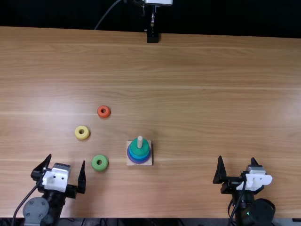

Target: Build the Hanoi tower: stack the rings onto the peg from bottom to top in this color order: purple, dark blue, light blue, dark green, light green, yellow, orange.

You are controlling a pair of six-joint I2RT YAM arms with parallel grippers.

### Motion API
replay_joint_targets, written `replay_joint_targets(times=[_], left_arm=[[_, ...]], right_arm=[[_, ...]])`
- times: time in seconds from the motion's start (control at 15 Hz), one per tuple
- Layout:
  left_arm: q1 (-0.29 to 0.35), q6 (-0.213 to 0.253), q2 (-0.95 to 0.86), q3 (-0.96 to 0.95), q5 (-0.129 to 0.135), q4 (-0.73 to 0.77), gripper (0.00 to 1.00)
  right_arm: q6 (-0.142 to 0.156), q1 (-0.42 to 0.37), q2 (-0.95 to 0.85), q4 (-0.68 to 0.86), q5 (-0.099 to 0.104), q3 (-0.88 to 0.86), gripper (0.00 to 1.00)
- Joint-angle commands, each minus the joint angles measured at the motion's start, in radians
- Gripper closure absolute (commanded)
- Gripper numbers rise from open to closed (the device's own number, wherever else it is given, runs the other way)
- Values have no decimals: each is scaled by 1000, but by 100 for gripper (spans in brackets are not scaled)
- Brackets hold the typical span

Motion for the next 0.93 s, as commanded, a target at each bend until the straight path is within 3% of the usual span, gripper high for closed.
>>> replay_joint_targets(times=[0.0, 0.07, 0.2, 0.53, 0.6, 0.87], left_arm=[[-10, 8, 28, -25, -176, 8, 0], [-9, 3, 97, 4, -218, 32, 0], [-14, -29, 243, 128, -215, 38, 0], [-33, -34, 597, 369, -211, -102, 0], [-30, -53, 648, 403, -211, -130, 0], [-35, -229, 849, 579, -211, -200, 0]], right_arm=[[2, -10, -12, -70, 9, -64, 0], [2, -11, -12, -70, 9, -64, 0], [2, -11, -12, -70, 9, -64, 0], [2, -11, -12, -70, 9, -64, 0], [2, -11, -12, -70, 9, -64, 0], [2, -11, -12, -70, 9, -64, 0]])
